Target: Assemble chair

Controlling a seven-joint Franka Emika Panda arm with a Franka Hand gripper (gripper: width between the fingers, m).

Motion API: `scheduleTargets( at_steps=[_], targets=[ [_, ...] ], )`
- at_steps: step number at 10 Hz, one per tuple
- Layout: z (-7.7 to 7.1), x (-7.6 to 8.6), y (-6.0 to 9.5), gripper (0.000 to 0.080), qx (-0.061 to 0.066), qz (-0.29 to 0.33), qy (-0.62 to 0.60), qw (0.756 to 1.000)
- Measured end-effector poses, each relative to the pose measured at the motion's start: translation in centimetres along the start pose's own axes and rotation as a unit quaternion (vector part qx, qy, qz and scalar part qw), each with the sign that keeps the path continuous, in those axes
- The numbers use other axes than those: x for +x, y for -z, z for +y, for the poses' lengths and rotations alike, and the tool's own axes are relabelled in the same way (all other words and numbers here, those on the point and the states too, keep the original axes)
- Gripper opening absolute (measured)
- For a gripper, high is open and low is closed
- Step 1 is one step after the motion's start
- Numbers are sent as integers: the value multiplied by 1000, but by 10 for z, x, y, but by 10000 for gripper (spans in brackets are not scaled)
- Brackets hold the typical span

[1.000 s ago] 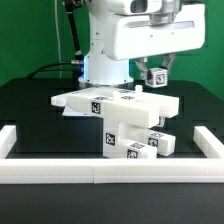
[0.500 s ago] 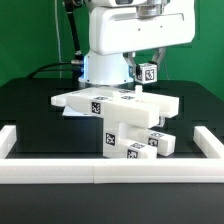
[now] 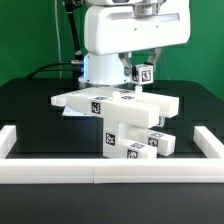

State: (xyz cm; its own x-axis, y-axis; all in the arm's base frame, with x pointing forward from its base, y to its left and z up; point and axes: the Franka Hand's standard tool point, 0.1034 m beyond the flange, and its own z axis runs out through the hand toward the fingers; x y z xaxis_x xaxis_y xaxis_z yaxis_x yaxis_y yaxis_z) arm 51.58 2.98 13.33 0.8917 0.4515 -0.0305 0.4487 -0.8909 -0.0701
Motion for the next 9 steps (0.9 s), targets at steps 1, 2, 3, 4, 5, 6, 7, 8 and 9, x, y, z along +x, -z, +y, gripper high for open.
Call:
scheduleTargets(
  at_steps=[1, 2, 3, 4, 5, 6, 7, 8, 9],
  targets=[
    [-1, 0, -1, 288, 1, -1, -3, 1000],
    [-1, -1, -1, 288, 0, -1, -3, 1000],
    [-1, -1, -1, 288, 0, -1, -3, 1000],
    [-1, -1, -2, 288, 0, -1, -3, 1000],
    [0, -1, -3, 288, -1, -1, -2, 1000],
    [0, -1, -3, 288, -1, -1, -1, 1000],
    [1, -2, -4, 288, -1, -1, 0, 1000],
    [1, -2, -5, 288, -1, -2, 0, 1000],
    [1, -3, -6, 288, 0, -3, 0, 1000]
  ],
)
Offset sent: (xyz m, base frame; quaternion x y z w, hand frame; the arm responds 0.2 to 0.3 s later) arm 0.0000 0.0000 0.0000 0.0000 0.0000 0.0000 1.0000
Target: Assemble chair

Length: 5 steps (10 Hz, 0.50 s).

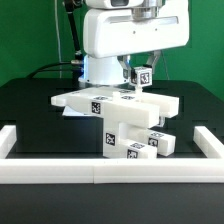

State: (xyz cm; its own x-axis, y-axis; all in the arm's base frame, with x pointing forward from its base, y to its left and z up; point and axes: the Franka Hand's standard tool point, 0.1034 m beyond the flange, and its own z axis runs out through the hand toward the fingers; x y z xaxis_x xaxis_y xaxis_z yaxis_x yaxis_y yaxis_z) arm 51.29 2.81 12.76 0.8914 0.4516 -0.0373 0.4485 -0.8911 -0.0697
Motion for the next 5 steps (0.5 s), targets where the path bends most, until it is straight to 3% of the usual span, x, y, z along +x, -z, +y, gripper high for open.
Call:
scheduleTargets(
  at_steps=[5],
  targets=[
    [1, 1, 0, 288, -4, 6, 0, 1000]
  ],
)
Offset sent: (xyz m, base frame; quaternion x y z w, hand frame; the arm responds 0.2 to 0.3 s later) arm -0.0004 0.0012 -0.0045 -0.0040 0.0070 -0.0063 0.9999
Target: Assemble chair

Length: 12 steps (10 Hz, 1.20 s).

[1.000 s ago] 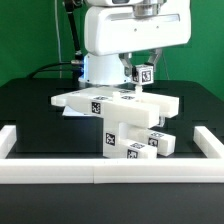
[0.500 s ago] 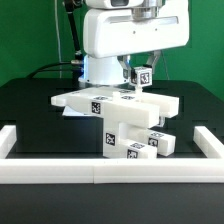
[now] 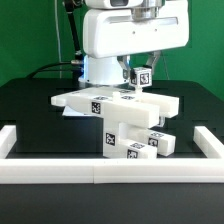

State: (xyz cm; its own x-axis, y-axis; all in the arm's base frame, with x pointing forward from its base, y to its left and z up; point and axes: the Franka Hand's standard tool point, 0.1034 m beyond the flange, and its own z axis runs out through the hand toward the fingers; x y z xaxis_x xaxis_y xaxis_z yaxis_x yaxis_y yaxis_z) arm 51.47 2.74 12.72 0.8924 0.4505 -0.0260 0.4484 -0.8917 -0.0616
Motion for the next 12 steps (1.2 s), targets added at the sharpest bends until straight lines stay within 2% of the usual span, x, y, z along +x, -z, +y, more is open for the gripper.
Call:
scheduleTargets(
  at_steps=[5, 12],
  targets=[
    [2, 0, -7, 288, -3, -2, -1, 1000],
    [2, 1, -7, 288, -4, -1, -2, 1000]
  ],
)
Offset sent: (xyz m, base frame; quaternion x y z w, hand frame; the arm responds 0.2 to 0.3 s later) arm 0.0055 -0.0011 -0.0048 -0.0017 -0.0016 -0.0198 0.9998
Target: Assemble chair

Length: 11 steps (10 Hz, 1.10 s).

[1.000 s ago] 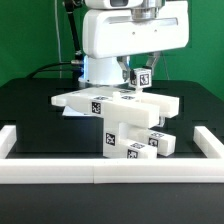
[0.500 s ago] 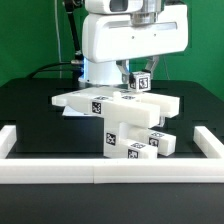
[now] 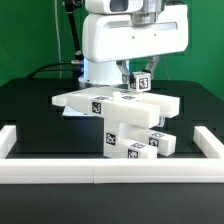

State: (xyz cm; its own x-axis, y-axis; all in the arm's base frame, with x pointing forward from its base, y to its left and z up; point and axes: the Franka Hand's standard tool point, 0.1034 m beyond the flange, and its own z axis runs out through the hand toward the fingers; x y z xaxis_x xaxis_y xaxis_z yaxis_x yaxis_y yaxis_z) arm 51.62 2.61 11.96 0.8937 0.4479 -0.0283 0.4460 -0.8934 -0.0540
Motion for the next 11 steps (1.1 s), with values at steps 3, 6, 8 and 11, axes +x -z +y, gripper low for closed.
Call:
scheduleTargets(
  at_steps=[3, 6, 8, 11],
  targets=[
    [0, 0, 0, 288, 0, 0, 0, 1000],
    [0, 0, 0, 288, 0, 0, -15, 1000],
    [-1, 0, 0, 288, 1, 0, -93, 996],
    [-1, 0, 0, 288, 2, 0, -187, 982]
  ],
)
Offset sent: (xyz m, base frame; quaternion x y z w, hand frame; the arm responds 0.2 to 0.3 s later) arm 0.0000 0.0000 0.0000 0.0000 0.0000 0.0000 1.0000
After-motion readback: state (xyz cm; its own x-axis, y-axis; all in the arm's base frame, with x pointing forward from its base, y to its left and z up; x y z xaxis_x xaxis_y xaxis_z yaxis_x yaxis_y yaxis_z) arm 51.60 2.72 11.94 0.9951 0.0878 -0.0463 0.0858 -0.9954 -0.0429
